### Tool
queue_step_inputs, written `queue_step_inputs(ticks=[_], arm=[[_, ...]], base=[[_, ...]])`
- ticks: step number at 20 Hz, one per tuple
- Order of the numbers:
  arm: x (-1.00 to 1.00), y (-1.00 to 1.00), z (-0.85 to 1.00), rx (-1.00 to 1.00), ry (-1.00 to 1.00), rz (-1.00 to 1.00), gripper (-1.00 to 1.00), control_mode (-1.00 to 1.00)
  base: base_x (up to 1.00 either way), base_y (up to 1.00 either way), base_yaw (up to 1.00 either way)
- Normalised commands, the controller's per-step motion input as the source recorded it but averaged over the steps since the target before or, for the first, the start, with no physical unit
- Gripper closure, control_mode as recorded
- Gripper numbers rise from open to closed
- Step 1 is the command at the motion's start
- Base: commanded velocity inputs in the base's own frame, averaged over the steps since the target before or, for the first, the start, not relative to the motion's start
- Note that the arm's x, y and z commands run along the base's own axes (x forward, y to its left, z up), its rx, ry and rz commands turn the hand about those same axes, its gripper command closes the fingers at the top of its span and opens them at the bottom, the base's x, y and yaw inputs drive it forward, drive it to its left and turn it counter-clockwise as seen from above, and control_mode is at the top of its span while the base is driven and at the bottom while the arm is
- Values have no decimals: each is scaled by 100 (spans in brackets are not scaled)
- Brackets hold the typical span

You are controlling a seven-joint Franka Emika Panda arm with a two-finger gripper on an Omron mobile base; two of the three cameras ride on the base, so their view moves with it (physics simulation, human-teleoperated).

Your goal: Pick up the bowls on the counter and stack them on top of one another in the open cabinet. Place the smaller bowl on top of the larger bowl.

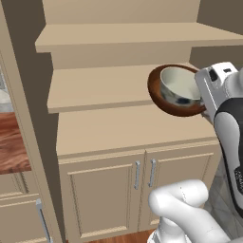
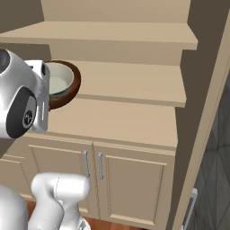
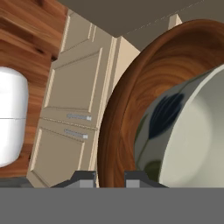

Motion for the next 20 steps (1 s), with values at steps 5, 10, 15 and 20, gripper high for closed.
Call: queue_step_inputs(ticks=[5,10,15,20], arm=[[18,0,-7,0,0,0,100,-100],[21,0,-4,0,0,0,100,-100],[26,-1,-1,0,0,0,100,-100],[24,-1,0,0,0,0,100,-100]], base=[[0,0,0],[0,0,0],[0,0,0],[0,0,0]])
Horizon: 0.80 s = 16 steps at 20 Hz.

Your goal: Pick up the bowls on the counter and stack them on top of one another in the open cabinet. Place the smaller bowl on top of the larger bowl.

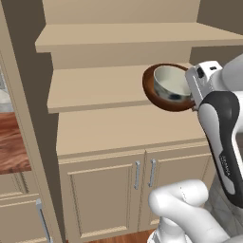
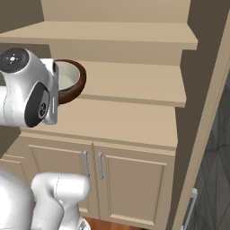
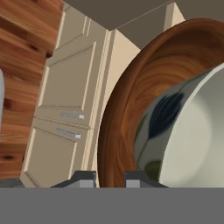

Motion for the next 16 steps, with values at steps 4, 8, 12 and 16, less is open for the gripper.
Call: queue_step_inputs(ticks=[4,8,12,16], arm=[[22,-1,0,0,0,0,100,-100],[15,-3,0,0,0,0,100,-100],[14,-3,0,0,0,0,100,-100],[23,-1,0,0,0,0,100,-100]], base=[[0,0,0],[0,0,0],[0,0,0],[0,0,0]])
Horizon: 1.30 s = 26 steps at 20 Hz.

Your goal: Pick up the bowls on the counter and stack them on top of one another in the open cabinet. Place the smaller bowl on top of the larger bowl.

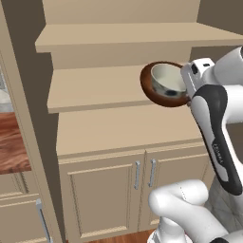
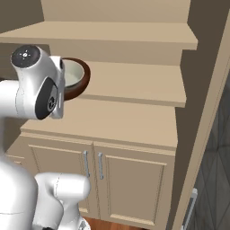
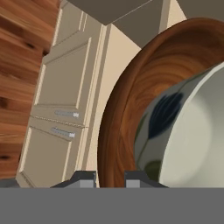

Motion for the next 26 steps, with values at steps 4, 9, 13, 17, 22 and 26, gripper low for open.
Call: queue_step_inputs(ticks=[4,9,13,17,22,26], arm=[[23,0,0,0,-1,0,100,-100],[24,0,0,0,-1,0,100,-100],[25,0,0,0,-1,0,100,-100],[27,0,0,0,0,0,100,-100],[30,0,0,0,0,0,100,-100],[29,0,0,0,0,0,100,-100]], base=[[0,0,0],[0,0,0],[0,0,0],[0,0,0],[0,0,0],[0,0,0]])
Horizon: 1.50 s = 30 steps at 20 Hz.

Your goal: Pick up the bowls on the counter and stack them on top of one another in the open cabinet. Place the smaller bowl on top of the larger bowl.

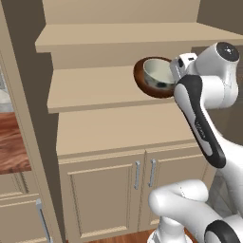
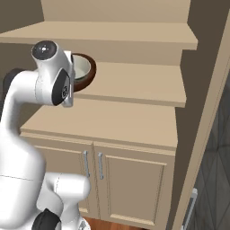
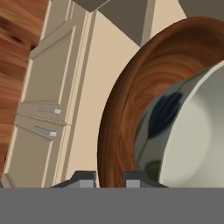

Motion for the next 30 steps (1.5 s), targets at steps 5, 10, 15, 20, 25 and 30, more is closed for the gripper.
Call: queue_step_inputs(ticks=[5,10,15,20,25,30], arm=[[28,0,0,0,0,0,100,-100],[25,0,0,0,0,0,100,-100],[21,0,-5,0,0,0,100,-100],[13,0,-12,0,0,0,100,-100],[13,0,-11,0,-1,0,100,-100],[16,0,-10,0,-1,0,100,-100]], base=[[0,0,0],[0,0,0],[0,0,0],[0,0,0],[0,0,0],[0,0,0]])
